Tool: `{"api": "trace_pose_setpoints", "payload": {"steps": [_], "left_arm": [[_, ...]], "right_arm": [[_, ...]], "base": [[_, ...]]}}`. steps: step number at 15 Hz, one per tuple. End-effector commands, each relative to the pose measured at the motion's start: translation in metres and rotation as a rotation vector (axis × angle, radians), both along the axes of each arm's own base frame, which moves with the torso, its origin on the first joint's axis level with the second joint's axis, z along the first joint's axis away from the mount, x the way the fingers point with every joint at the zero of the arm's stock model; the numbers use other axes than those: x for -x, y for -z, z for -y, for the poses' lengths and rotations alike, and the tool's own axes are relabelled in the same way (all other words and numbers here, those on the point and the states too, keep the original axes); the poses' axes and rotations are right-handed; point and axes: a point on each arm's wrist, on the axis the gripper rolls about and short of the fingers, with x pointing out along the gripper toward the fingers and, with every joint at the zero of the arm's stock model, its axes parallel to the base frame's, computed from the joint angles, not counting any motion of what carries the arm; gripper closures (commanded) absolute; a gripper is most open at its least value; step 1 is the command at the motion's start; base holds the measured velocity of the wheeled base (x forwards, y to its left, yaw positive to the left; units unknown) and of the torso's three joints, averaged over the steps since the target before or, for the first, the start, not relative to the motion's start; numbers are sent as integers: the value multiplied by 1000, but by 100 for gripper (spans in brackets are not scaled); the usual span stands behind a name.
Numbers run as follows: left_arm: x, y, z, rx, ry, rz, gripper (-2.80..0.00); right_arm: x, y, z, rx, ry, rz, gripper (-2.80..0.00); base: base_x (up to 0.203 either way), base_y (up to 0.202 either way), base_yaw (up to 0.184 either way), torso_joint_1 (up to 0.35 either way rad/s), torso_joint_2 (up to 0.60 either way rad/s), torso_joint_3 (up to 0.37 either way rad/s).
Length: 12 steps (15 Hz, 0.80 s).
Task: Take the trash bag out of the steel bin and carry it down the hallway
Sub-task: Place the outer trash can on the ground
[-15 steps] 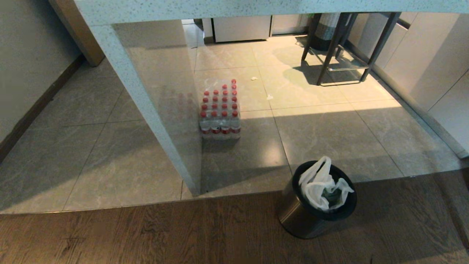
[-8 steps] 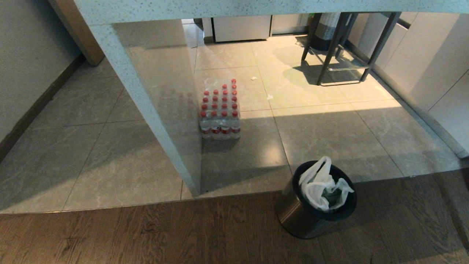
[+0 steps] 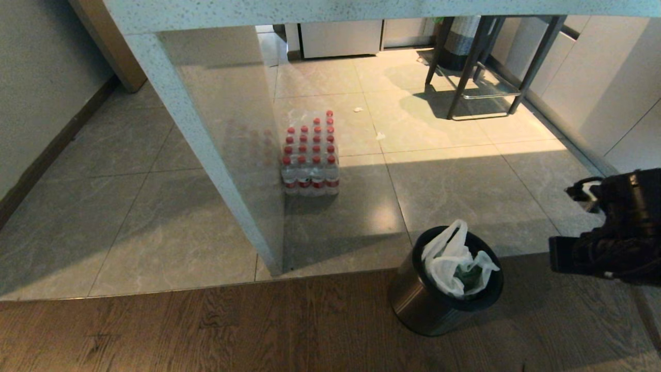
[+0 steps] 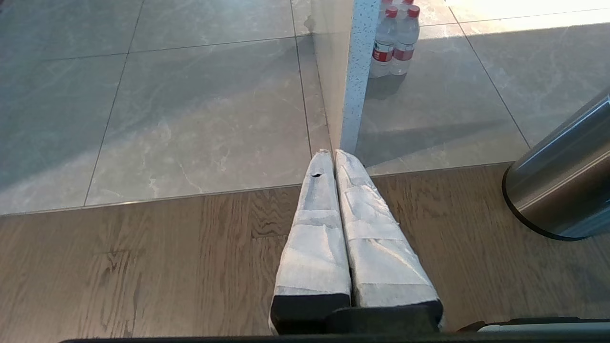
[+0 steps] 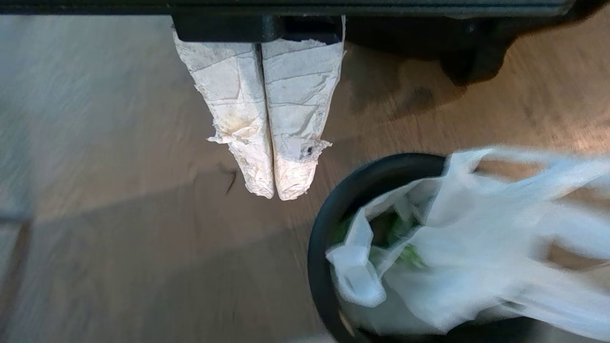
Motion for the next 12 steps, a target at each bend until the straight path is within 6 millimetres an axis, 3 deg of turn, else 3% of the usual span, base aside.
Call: {"api": "trace_pose_setpoints", "payload": {"steps": [1, 3, 4, 6, 10, 12], "left_arm": [[0, 0, 0, 0, 0, -1, 0], [0, 0, 0, 1, 0, -1, 0], [0, 0, 0, 0, 0, -1, 0], [0, 0, 0, 0, 0, -1, 0], [0, 0, 0, 0, 0, -1, 0], [0, 0, 0, 0, 0, -1, 0]], "right_arm": [[-28, 56, -7, -21, 27, -88, 0], [-44, 84, -15, -42, 26, -91, 0], [-53, 97, -20, -51, 16, -91, -280], [-67, 105, -30, -80, -20, -67, -280], [-57, 59, -45, -163, -148, 65, -280], [-62, 67, -39, -154, -131, 39, -280]], "base": [[0, 0, 0, 0, 0, 0], [0, 0, 0, 0, 0, 0], [0, 0, 0, 0, 0, 0], [0, 0, 0, 0, 0, 0], [0, 0, 0, 0, 0, 0], [0, 0, 0, 0, 0, 0]]}}
